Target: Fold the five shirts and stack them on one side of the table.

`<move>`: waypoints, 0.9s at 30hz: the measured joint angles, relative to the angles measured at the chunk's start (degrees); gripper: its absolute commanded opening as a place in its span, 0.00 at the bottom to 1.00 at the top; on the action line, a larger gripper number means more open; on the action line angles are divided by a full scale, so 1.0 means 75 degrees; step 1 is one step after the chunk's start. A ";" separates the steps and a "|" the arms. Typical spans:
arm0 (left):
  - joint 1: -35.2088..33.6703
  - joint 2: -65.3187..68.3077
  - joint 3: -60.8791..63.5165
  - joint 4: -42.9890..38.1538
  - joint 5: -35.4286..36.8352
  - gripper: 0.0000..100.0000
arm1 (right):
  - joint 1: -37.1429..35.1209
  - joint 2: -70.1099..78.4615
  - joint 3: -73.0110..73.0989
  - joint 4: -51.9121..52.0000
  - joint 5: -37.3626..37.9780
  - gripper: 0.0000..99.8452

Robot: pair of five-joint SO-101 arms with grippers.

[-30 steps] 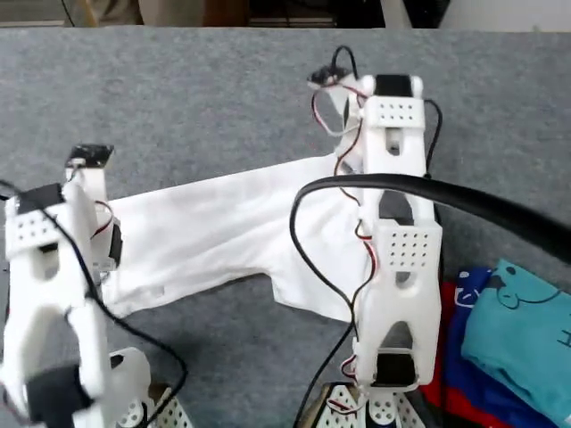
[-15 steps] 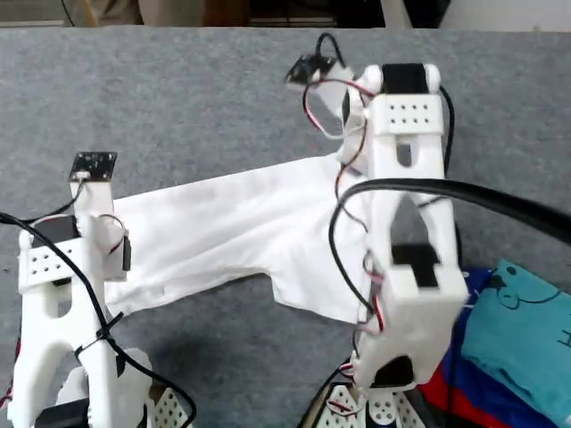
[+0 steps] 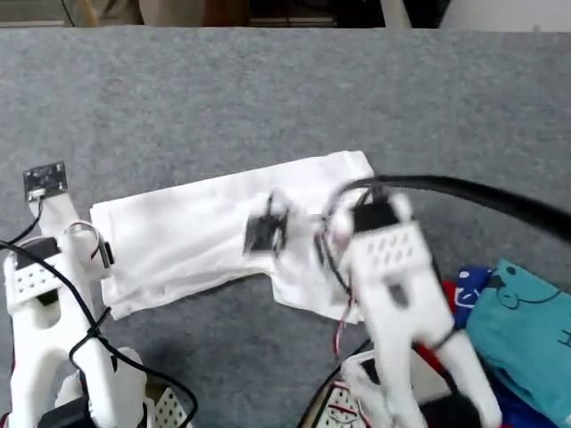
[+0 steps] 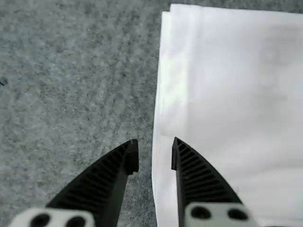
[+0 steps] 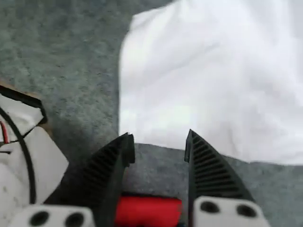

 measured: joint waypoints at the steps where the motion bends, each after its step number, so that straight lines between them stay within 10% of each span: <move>1: -0.0035 0.0000 0.0199 -0.0281 0.0000 0.13 | -0.0328 -0.0363 0.0445 -0.0082 -0.0141 0.20; 27: -0.0188 0.0000 0.1289 -0.1723 0.0281 0.13 | -0.0867 0.1758 0.2274 -0.3645 -0.1020 0.19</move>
